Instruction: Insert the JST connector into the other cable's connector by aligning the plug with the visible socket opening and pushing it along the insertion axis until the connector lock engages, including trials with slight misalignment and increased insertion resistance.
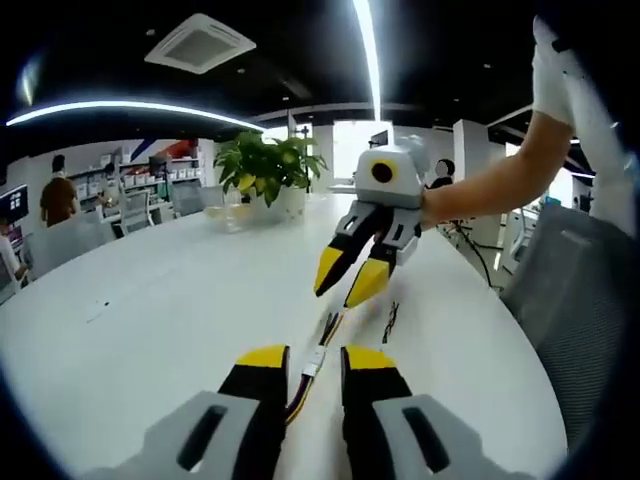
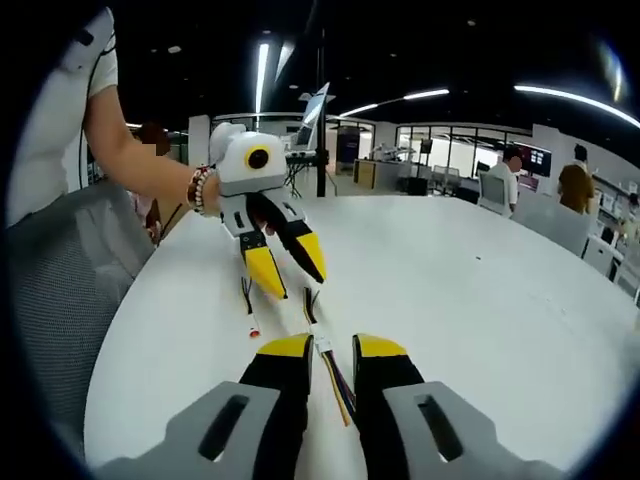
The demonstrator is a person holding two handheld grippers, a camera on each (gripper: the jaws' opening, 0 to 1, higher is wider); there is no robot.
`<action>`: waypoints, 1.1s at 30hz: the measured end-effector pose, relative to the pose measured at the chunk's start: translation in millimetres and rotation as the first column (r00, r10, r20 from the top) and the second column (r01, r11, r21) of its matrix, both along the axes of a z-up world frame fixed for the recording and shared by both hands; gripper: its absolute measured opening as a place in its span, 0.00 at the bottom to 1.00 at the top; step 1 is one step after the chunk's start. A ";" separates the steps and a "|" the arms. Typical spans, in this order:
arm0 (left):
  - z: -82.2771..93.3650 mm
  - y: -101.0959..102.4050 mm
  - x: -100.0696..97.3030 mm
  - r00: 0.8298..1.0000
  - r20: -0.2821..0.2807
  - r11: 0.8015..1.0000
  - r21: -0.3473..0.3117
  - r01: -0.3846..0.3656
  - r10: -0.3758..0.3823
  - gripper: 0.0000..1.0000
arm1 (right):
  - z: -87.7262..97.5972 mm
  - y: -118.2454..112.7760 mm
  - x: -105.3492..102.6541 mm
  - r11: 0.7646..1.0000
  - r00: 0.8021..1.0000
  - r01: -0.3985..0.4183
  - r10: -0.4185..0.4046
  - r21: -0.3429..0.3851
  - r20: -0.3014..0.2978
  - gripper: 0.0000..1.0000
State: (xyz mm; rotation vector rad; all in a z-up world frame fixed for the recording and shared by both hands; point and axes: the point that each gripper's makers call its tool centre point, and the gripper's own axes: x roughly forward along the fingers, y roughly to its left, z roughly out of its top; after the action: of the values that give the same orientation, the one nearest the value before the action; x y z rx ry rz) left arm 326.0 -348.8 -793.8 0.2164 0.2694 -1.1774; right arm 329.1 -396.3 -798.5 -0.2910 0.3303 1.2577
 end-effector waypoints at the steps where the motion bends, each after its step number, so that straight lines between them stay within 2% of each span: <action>1: 1.1 0.0 -1.7 1.000 0.001 1.000 0.001 0.003 -0.003 0.14 | 0.4 -0.1 -1.8 1.000 1.000 0.000 0.000 0.002 -0.003 0.13; 8: 7.2 -0.9 -10.7 1.000 0.001 1.000 0.003 0.006 -0.006 0.14 | 1.0 1.6 -13.4 1.000 1.000 -0.010 0.010 0.003 -0.010 0.12; 25: 6.1 0.1 -33.0 1.000 -0.009 0.999 0.026 0.022 -0.022 0.15 | 0.9 9.5 -40.8 0.998 0.998 -0.058 0.058 -0.005 -0.016 0.11; 30: -3.0 1.3 -39.8 0.999 -0.017 0.999 0.044 0.029 -0.028 0.16 | -4.2 10.5 -50.8 0.996 0.996 -0.082 0.082 -0.016 -0.020 0.12; 33: -10.8 2.3 -40.9 0.999 -0.024 0.998 0.051 0.026 -0.025 0.17 | -9.7 10.9 -54.9 0.996 0.996 -0.092 0.091 -0.019 -0.026 0.17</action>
State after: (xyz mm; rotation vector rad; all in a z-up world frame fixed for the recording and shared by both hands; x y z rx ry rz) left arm 285.2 -346.5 -804.6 0.2520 0.3184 -1.1996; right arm 274.2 -385.3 -808.2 -0.3107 0.3548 1.3494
